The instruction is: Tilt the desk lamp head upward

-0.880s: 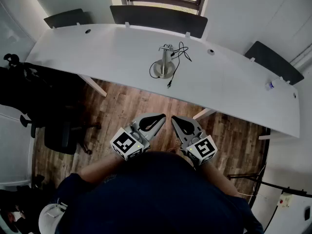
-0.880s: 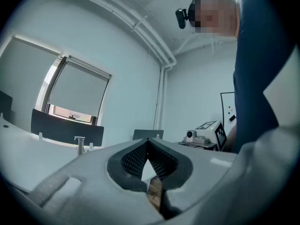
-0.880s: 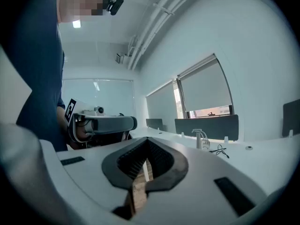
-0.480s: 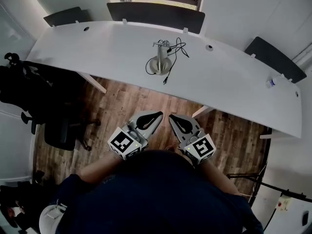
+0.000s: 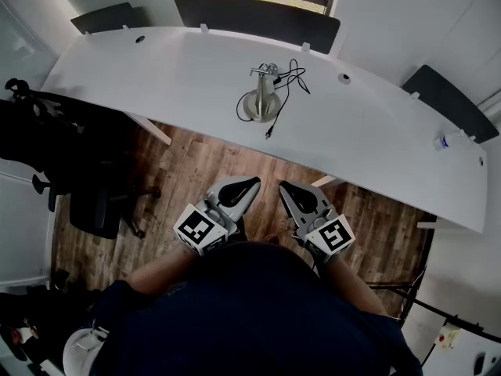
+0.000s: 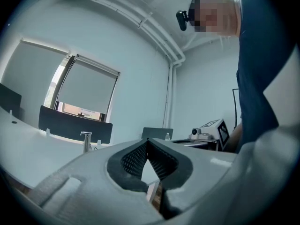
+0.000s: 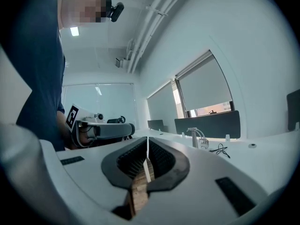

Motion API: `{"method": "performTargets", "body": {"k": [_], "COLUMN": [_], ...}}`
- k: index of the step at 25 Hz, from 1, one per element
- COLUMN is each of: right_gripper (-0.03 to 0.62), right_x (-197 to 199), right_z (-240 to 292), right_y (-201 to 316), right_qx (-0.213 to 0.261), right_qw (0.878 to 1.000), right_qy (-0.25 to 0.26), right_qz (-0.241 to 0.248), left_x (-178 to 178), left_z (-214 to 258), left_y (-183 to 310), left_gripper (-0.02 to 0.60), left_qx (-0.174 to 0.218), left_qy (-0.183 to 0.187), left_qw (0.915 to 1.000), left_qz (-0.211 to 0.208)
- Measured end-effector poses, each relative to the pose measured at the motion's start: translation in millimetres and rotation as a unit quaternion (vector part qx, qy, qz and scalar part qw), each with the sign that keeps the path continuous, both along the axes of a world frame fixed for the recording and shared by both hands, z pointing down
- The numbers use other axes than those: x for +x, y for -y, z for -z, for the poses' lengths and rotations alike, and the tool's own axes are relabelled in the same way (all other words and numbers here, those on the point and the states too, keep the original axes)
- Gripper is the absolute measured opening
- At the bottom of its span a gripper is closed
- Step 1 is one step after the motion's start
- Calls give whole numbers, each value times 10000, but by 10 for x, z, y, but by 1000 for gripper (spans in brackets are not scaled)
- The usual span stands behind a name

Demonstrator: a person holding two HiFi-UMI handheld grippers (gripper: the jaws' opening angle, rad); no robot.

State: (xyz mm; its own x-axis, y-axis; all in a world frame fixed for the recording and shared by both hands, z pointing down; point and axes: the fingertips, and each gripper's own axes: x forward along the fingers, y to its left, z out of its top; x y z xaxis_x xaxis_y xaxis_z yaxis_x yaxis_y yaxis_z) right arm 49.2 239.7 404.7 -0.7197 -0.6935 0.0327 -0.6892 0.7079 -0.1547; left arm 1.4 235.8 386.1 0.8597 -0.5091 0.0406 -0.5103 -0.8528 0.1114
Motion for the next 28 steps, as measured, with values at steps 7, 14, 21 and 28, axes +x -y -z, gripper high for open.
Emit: {"method": "performTargets", "body": {"k": [7,14,21,28], "right_gripper": [12,12,14,14], "right_x": [-98,-248,-247,-12], "right_z": [9,83,23,-191], "right_y": [759,1676,2296,2687], "right_qx": [30,9,-93,-248], "right_qw": [9996,9979,9942,9955], "right_qy": [-138,-285,-431,-456], "right_qz": [-242,-586,-979,-794], "left_x": [-157,-304,-339,-220], "left_z": [-56,-70,-188,-572], "left_y": [886,1861,2442,2777], "left_gripper": [8,8,8,8], "left_qx": [87,-49,-264,-330], "left_qy": [-129,-169,-80,110], "left_qw": [9998,9986,9953,9956], "left_qz": [-144,-507,-933,-866]}}
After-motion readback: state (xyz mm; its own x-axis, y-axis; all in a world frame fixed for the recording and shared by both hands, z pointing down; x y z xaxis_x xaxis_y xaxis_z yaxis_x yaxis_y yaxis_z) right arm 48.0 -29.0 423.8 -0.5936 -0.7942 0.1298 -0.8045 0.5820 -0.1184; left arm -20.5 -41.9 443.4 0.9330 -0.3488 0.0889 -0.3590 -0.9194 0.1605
